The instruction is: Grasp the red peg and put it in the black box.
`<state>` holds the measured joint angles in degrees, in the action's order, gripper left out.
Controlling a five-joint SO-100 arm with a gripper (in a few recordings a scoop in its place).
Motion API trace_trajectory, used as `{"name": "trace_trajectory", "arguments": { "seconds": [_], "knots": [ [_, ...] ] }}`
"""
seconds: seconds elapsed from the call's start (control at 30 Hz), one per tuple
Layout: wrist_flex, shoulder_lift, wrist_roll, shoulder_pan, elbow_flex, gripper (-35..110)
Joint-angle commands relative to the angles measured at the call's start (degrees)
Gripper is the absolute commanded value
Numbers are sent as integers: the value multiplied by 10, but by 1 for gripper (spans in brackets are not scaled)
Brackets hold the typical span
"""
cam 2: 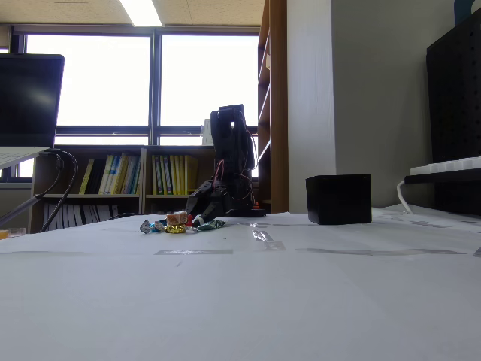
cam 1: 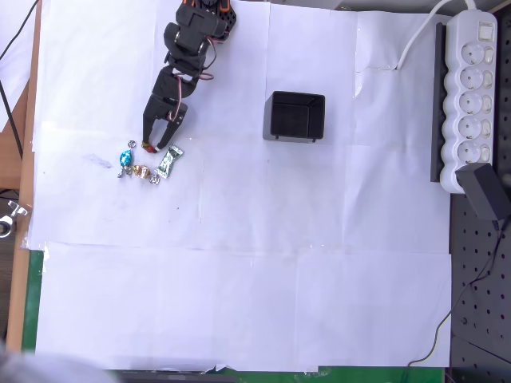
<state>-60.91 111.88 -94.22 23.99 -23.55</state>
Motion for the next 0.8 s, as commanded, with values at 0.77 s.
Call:
{"name": "trace_trajectory", "arguments": {
  "seconds": [0.77],
  "knots": [
    [1254, -576, 210, -120, -309, 0]
  ]
}}
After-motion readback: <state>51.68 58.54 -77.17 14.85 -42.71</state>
